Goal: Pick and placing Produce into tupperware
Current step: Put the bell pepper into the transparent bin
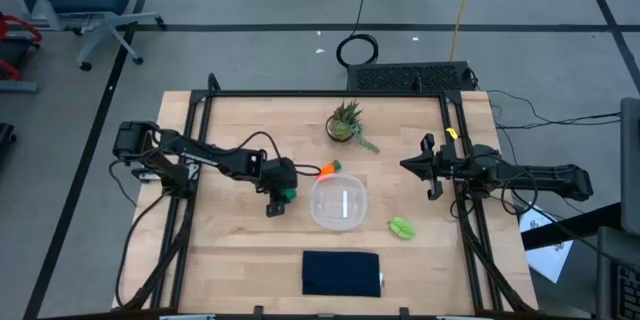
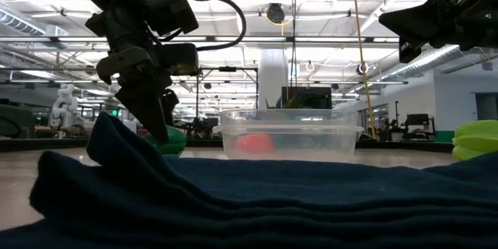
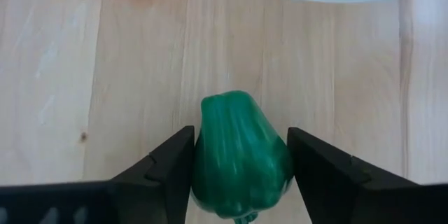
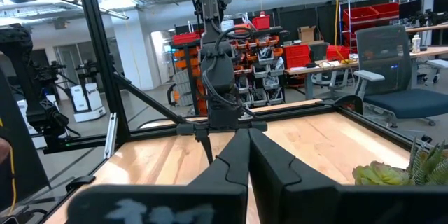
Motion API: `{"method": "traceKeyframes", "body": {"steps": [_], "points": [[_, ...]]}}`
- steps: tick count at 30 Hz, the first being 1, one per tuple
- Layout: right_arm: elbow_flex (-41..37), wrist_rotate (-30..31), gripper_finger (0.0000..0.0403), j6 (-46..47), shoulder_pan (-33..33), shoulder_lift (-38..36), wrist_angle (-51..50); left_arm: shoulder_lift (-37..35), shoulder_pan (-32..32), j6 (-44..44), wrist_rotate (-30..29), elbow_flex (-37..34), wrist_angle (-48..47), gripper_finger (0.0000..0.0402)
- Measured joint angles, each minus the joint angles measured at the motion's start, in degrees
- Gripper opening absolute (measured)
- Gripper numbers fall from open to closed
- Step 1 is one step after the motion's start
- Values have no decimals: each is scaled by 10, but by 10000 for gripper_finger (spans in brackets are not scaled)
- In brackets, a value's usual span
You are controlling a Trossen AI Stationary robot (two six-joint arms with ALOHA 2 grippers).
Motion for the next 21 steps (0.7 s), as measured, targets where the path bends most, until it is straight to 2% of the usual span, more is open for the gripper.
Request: {"method": "traceKeyframes", "body": {"steps": [3, 11, 21], "points": [[0, 0, 0, 0, 0, 0, 0, 0, 0, -1, 19, 14, -37, 205], [0, 0, 0, 0, 0, 0, 0, 0, 0, -1, 13, 16, -43, 238], [0, 0, 0, 0, 0, 0, 0, 0, -2, -1, 4, 16, -40, 228]]}}
